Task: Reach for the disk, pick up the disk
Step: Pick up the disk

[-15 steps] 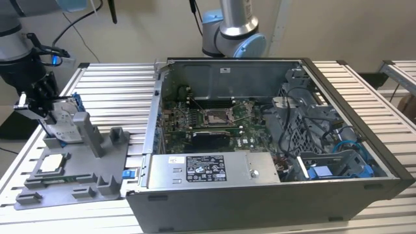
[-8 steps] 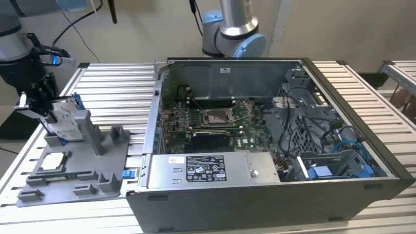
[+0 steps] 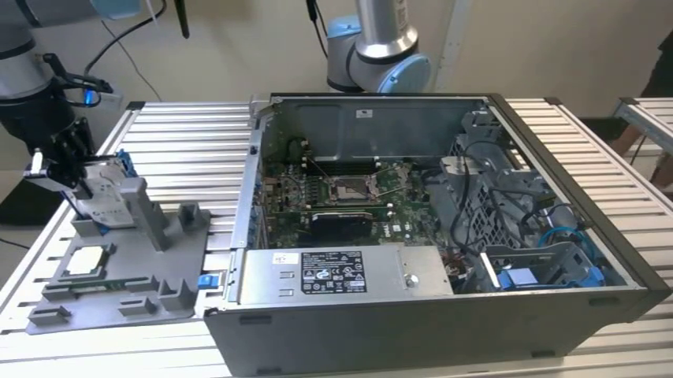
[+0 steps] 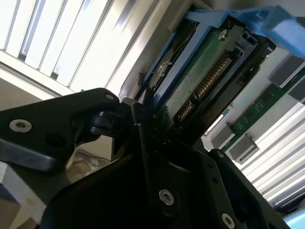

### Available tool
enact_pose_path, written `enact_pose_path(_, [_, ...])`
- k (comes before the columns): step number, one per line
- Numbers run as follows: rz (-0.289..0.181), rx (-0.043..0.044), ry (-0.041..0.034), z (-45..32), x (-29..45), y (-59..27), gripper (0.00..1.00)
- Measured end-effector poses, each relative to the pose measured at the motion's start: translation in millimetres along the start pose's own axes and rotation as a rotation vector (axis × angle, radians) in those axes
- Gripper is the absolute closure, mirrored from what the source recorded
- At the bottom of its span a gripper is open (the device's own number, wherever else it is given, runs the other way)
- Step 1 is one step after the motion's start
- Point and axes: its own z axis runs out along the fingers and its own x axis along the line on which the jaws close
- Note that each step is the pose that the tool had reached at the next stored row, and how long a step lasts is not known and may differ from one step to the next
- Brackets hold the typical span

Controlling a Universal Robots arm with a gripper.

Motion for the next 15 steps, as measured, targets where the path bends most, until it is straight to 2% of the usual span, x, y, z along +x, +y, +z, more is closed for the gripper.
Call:
enact_pose_path(1, [0.0, 0.0, 0.0003, 0.0, 0.0, 0.0, 1.0])
enact_pose_path(2, [0.0, -0.0001, 0.0045, 0.1, 0.0, 0.0, 1.0])
enact_pose_path(3, [0.0, -0.0008, 0.0125, 0.0, 0.0, 0.0, 1.0])
enact_pose_path(4, [0.0, -0.0009, 0.016, 0.1, 0.2, -0.1, 1.0])
enact_pose_path(11, [0.0, -0.0009, 0.0163, -0.6, 0.0, 0.0, 1.0])
enact_pose_path(15, [0.0, -0.0008, 0.0135, -1.2, 0.0, 0.0, 1.0])
